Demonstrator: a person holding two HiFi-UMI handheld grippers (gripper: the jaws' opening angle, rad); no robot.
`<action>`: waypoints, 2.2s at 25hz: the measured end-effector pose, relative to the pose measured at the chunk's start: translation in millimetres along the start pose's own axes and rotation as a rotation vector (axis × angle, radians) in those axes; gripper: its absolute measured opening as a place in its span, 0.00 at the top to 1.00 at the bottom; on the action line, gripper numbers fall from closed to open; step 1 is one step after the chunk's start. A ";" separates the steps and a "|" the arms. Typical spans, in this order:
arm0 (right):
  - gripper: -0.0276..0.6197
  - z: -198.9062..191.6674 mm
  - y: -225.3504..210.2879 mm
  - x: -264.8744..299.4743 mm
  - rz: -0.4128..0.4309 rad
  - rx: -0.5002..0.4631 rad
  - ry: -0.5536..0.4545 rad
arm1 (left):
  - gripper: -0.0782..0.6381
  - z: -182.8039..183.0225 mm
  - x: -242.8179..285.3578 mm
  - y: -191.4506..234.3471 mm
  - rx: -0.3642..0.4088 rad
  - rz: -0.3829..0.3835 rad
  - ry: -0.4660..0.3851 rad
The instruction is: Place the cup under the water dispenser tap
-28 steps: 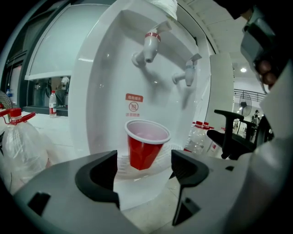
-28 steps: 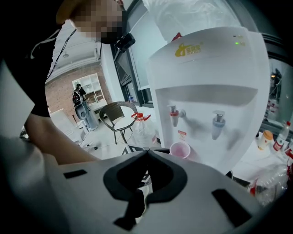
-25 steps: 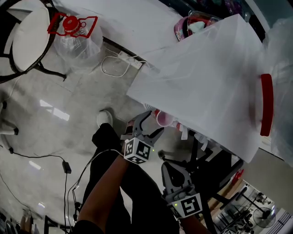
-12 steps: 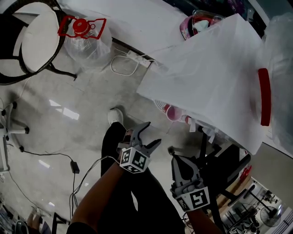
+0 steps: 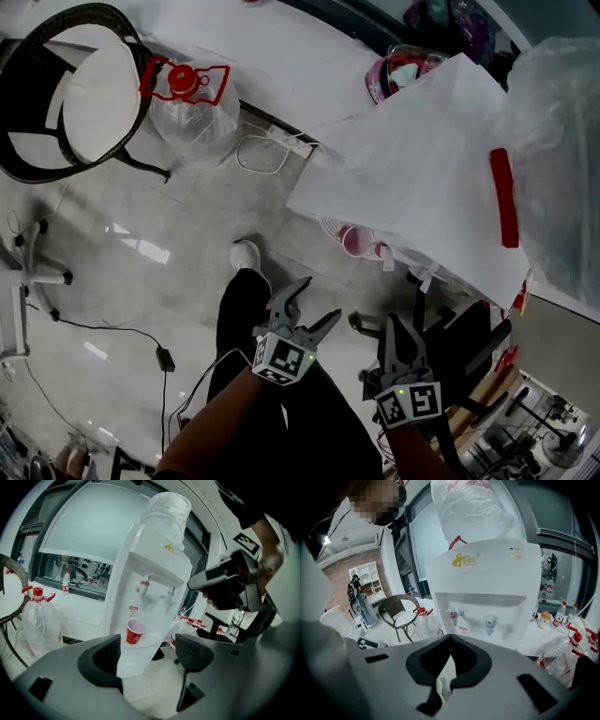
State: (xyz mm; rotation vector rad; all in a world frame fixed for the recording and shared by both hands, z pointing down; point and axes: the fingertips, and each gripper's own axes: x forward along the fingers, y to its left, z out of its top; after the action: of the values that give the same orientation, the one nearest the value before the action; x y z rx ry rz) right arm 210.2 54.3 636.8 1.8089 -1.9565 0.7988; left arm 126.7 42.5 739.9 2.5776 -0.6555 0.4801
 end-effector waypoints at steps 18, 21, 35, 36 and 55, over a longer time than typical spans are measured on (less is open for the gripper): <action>0.96 78.5 35.6 -109.1 0.055 0.050 -0.012 | 0.41 148.3 -144.2 -17.0 -0.099 0.153 -0.109; 0.96 101.7 30.3 -131.3 0.032 0.047 -0.037 | 0.41 181.4 -172.2 -27.3 -0.114 0.156 -0.150; 0.96 205.1 14.8 -220.8 0.057 0.077 -0.241 | 0.42 314.6 -263.1 -120.4 -0.075 0.099 -0.289; 0.96 209.3 13.2 -228.5 0.051 0.064 -0.254 | 0.42 321.2 -266.0 -126.8 -0.068 0.098 -0.291; 0.96 212.7 17.4 -312.8 -0.132 0.037 -0.294 | 0.82 381.6 -291.4 -135.0 0.144 0.089 -0.245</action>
State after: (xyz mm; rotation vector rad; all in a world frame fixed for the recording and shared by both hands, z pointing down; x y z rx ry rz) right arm 254.0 168.2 278.4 2.1550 -1.9767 0.5564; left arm 39.0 70.0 249.7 2.7796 -0.8494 0.2486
